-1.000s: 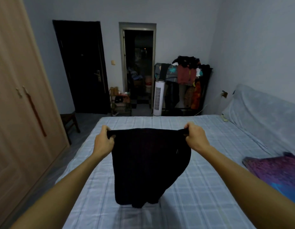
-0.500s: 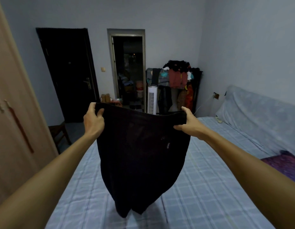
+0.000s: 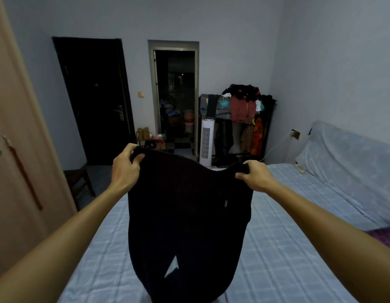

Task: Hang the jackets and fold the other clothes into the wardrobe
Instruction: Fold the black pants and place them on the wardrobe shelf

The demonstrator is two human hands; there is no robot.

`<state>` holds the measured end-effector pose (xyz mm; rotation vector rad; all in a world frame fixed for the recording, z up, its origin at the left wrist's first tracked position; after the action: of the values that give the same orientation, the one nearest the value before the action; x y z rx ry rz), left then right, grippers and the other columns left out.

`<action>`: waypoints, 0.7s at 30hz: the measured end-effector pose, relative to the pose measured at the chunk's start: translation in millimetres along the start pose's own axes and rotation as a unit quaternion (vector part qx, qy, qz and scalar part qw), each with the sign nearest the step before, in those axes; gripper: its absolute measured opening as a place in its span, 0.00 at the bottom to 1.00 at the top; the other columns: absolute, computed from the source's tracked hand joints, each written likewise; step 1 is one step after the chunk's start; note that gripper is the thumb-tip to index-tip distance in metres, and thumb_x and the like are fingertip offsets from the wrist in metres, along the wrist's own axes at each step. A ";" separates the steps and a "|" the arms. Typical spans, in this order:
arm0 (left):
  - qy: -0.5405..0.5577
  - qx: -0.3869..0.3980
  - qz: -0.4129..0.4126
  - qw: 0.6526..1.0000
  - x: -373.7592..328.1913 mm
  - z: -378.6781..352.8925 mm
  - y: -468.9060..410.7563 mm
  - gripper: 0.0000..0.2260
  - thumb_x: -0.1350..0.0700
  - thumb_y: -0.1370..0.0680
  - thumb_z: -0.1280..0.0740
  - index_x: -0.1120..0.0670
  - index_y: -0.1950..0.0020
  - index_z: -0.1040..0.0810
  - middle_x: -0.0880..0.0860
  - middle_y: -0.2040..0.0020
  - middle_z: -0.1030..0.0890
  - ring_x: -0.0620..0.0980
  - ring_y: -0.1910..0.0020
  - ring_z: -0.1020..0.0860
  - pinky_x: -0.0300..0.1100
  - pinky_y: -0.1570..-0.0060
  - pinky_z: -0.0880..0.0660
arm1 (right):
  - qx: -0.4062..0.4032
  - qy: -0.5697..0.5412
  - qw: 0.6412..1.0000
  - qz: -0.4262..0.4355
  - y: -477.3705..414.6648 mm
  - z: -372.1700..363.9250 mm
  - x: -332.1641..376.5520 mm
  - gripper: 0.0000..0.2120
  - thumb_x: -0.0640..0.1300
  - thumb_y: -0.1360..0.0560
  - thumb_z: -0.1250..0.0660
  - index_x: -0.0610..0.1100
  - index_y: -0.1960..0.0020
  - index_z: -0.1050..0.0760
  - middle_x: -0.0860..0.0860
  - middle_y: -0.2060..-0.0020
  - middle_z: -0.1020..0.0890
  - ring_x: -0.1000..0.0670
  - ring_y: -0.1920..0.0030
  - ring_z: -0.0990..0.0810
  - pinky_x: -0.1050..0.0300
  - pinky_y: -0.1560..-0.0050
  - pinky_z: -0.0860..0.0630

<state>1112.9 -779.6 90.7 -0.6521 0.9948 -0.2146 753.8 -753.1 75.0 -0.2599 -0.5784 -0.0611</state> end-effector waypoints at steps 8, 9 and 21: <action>-0.088 0.055 0.038 0.994 22.9 -63.7 -38.1 0.06 0.60 0.24 0.32 0.53 0.54 0.28 0.48 0.62 0.23 0.45 0.63 0.24 0.36 0.68 0.30 | -0.050 0.035 0.998 0.024 -88.8 -6.0 -29.4 0.10 0.37 0.28 0.32 0.44 0.48 0.19 0.46 0.54 0.16 0.44 0.50 0.19 0.57 0.56 0.27; -0.095 0.065 0.051 0.992 27.6 -75.5 -48.2 0.06 0.60 0.24 0.32 0.53 0.54 0.29 0.49 0.61 0.23 0.46 0.62 0.23 0.37 0.68 0.30 | -0.052 0.036 0.998 0.031 -105.2 -7.4 -33.0 0.12 0.35 0.28 0.33 0.44 0.47 0.20 0.46 0.53 0.17 0.44 0.50 0.19 0.55 0.54 0.25; -0.186 -0.051 -0.010 0.981 -21.7 -141.9 -264.2 0.05 0.61 0.22 0.37 0.53 0.50 0.30 0.57 0.56 0.21 0.57 0.60 0.23 0.47 0.64 0.28 | -0.258 0.085 0.947 0.173 -297.5 94.7 18.3 0.18 0.28 0.34 0.39 0.41 0.49 0.21 0.41 0.55 0.17 0.37 0.54 0.20 0.47 0.55 0.22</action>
<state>1015.0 -1037.2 211.2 -0.7645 0.6433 -0.0547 680.1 -1015.4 228.4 -0.8558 -0.3297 0.1060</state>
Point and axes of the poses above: each hand's wrist, its own y-axis away from the middle knuckle, its own z-axis out of the back of the hand, x = y × z, the point moved 2 cm from there along -y, towards the middle knuckle
